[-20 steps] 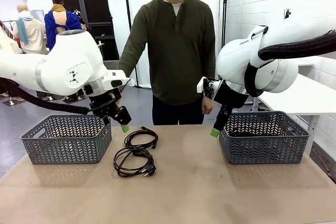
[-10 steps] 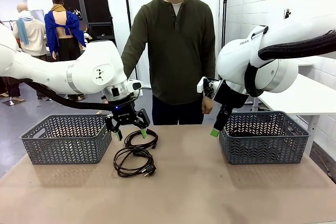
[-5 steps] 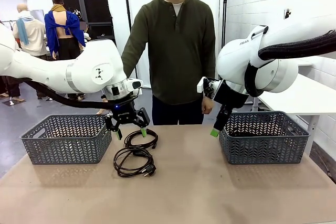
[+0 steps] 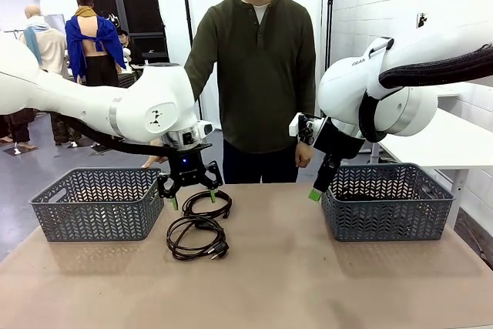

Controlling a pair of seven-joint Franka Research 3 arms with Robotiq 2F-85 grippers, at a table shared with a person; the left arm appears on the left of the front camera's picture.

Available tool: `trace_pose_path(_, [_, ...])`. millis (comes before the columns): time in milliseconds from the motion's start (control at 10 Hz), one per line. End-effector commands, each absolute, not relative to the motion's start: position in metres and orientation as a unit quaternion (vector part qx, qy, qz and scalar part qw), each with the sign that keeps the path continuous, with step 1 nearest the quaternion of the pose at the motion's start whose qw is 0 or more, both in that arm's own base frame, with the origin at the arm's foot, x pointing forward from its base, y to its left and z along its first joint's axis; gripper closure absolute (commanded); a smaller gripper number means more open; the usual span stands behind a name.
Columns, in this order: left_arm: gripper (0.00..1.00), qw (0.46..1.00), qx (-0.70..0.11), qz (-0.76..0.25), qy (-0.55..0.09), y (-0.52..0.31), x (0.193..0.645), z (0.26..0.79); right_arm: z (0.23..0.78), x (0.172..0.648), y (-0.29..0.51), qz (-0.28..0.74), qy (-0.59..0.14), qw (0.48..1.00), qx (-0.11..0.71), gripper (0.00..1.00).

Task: Organize the cables according to human instructions.
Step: Pick up a bundle of cables and place it in the basket indicated by the human.

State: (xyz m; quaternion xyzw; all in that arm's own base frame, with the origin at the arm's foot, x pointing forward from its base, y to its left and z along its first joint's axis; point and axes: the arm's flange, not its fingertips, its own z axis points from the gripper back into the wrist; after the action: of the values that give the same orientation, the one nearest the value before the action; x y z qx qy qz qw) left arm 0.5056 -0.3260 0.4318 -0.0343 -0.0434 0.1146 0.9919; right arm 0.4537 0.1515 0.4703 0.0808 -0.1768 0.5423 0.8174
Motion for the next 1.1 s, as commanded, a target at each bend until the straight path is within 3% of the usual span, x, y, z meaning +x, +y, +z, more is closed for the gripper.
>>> trace_pose_path(0, [0.00,0.985,-0.047,0.167,-0.023,-0.341,0.517,0.428,0.470,0.454,0.151,0.540,-0.179,0.818,0.080,0.00])
trace_pose_path(300, [0.00,0.975,-0.056,0.213,0.008,-0.345,0.525,0.411,0.470,0.454,0.151,0.540,-0.179,0.818,0.080,0.00])
trace_pose_path(1000, [0.00,0.960,-0.050,0.274,-0.009,-0.348,0.532,0.368,0.470,0.454,0.151,0.540,-0.179,0.818,0.080,0.00])
